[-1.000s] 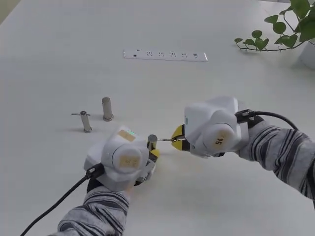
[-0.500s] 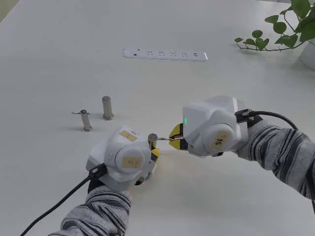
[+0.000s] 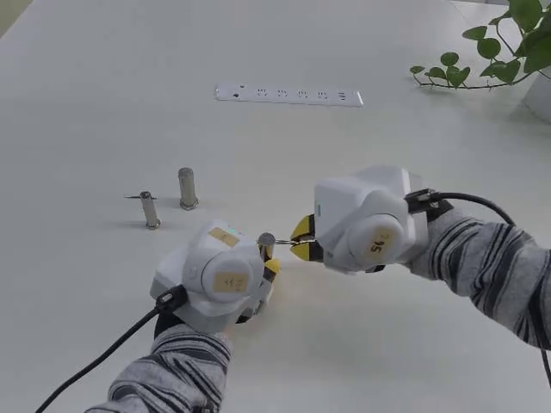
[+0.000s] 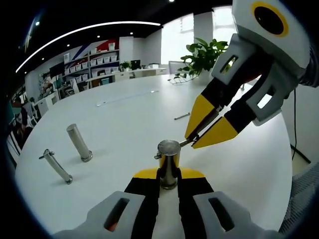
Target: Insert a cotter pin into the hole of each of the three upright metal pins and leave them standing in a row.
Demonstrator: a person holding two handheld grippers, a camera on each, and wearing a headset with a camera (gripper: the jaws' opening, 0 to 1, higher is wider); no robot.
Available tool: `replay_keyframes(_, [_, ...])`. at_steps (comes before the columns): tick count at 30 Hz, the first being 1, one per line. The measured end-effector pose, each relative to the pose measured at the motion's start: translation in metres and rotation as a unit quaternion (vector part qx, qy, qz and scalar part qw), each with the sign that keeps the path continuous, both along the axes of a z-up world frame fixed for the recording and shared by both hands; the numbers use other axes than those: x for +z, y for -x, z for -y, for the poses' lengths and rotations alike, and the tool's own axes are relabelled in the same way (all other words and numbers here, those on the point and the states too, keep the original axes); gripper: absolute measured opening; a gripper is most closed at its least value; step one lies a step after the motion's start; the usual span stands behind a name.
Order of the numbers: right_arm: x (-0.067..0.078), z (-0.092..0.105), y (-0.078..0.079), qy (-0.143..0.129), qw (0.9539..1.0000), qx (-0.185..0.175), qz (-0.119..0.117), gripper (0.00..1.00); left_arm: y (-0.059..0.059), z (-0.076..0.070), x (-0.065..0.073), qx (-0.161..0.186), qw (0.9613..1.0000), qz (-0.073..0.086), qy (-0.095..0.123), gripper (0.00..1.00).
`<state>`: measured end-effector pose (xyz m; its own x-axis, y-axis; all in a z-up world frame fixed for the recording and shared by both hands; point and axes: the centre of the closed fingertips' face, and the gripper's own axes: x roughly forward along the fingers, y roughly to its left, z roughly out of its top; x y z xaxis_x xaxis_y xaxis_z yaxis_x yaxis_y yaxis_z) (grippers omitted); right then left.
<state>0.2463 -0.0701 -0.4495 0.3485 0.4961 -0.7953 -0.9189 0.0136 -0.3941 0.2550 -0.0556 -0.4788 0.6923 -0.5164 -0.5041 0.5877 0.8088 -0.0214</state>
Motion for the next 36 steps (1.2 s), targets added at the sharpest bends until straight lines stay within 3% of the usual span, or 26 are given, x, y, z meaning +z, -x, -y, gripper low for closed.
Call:
replay_keyframes(2, [0.000, -0.001, -0.002, 0.004, 0.9999, 0.005, 0.009, 0.00, 0.000, 0.000, 0.000, 0.001, 1.0000, 0.000, 0.001, 0.10])
replay_keyframes(21, [0.004, -0.017, 0.000, -0.011, 0.9999, 0.008, 0.004, 0.00, 0.000, 0.000, -0.001, 0.004, 1.0000, -0.004, 0.006, 0.10])
replay_keyframes(30, [0.005, -0.016, 0.001, -0.017, 0.9998, -0.002, -0.001, 0.00, 0.001, 0.000, -0.002, 0.004, 1.0000, -0.004, 0.005, 0.10])
replay_keyframes(36, [0.007, -0.012, 0.007, -0.022, 0.9997, -0.006, -0.011, 0.06, 0.001, 0.000, -0.001, 0.002, 1.0000, -0.004, 0.004, 0.10])
